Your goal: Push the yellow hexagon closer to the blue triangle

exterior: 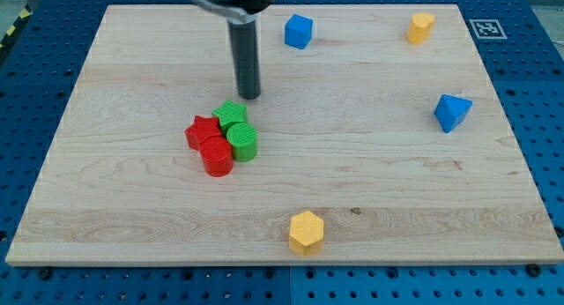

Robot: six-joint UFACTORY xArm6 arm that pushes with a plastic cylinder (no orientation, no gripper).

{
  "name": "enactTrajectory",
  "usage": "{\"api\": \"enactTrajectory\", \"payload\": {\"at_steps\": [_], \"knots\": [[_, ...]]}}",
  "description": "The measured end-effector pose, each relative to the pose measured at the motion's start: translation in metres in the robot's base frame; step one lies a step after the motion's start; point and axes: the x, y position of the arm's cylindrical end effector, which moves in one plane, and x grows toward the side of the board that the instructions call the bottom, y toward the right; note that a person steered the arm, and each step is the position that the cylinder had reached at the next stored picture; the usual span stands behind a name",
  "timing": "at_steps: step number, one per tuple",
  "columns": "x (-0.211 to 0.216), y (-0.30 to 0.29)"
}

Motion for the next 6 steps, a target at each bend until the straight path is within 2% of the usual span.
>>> {"api": "enactTrajectory", "payload": {"at_steps": [1, 2, 3, 4, 6], "knots": [[0.002, 0.051], [0.048, 0.096], [0.112, 0.114], [0.162, 0.104], [0.169, 0.009]]}}
